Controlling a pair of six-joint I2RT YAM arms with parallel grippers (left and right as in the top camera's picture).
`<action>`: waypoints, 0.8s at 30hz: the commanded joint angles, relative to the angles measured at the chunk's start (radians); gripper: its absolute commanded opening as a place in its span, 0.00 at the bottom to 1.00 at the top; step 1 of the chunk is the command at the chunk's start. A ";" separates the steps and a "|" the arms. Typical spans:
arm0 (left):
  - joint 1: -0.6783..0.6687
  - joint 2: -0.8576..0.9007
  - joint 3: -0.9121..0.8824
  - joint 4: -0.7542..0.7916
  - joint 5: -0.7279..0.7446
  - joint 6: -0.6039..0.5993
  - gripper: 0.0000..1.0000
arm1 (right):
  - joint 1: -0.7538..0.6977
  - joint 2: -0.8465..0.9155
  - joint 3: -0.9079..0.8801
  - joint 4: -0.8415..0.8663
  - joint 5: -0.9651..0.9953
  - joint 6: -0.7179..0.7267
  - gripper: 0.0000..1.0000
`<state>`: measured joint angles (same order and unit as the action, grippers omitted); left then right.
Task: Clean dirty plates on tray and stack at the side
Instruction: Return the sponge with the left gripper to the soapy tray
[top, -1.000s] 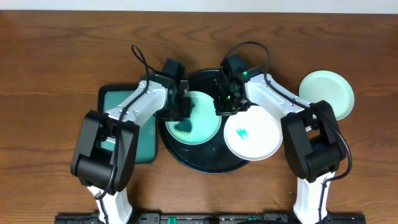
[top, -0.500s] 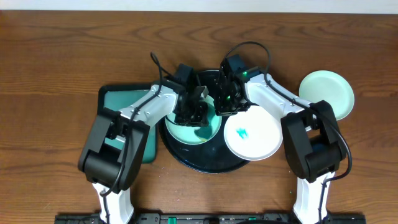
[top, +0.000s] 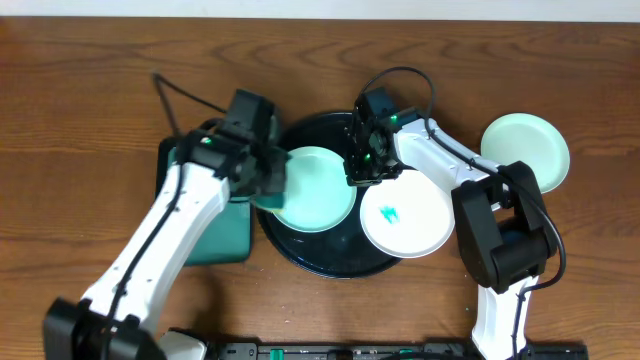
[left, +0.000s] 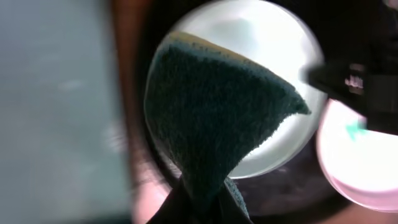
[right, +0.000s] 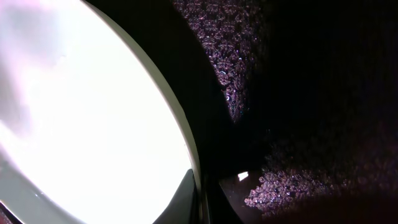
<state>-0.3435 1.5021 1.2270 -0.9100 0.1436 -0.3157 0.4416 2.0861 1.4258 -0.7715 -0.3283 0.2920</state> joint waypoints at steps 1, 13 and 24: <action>0.080 -0.010 0.007 -0.057 -0.188 -0.041 0.07 | 0.000 0.011 -0.001 0.002 0.013 -0.008 0.01; 0.332 0.143 -0.023 -0.063 -0.152 -0.025 0.07 | 0.000 0.011 -0.001 0.021 0.013 -0.008 0.01; 0.331 0.356 -0.028 0.025 -0.150 -0.027 0.08 | 0.000 0.011 -0.001 0.026 0.005 -0.008 0.01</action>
<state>-0.0120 1.8420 1.2114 -0.8894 -0.0029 -0.3431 0.4416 2.0861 1.4246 -0.7620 -0.3286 0.2920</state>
